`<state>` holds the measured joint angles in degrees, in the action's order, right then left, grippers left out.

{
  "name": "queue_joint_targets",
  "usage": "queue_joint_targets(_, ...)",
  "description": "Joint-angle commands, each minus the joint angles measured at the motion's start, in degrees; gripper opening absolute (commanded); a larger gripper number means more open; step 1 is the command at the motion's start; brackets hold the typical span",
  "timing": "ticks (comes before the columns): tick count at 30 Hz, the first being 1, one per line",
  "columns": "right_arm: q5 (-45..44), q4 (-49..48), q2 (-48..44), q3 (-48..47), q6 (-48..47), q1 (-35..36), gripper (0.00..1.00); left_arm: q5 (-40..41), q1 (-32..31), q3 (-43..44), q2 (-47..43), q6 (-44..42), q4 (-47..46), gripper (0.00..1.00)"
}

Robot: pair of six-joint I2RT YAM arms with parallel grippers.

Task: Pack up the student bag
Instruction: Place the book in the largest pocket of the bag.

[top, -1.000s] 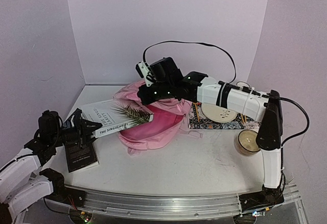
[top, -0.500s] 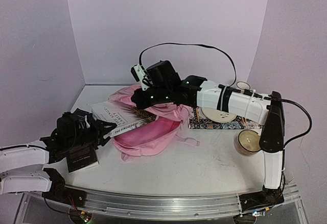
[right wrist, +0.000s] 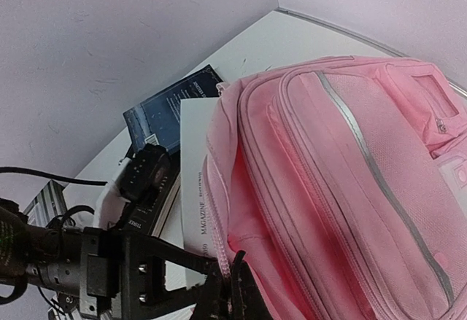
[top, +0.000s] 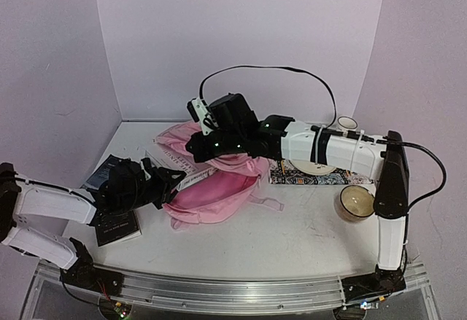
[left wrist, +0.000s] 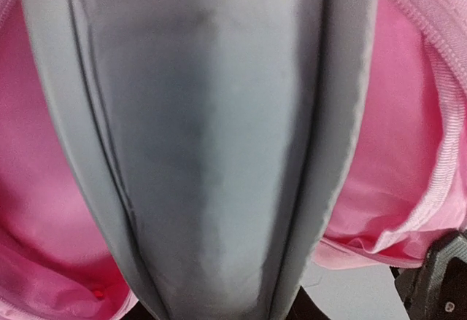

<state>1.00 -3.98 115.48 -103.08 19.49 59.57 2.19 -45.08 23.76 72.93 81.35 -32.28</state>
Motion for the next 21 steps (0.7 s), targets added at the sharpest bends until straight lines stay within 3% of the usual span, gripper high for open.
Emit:
queue_joint_targets(1,2.52,-5.15,-5.17,0.62,0.90,1.08,0.00,7.10,-2.71,5.07,4.53,-0.79,-17.16,0.35)
queue_joint_targets(7,0.45,-5.13,-5.89,2.40,-0.12,1.10,0.00,11.09,-3.88,9.24,12.00,-3.04,-18.32,0.37)
queue_joint_targets(12,-4.81,-4.83,-7.36,5.26,-1.66,1.10,0.00,9.54,-3.89,12.75,17.48,-4.22,-18.67,0.37)
queue_joint_targets(21,-5.07,-4.55,-7.57,7.83,-1.96,0.40,0.00,7.18,-3.88,12.36,23.25,-4.25,-18.55,0.65)
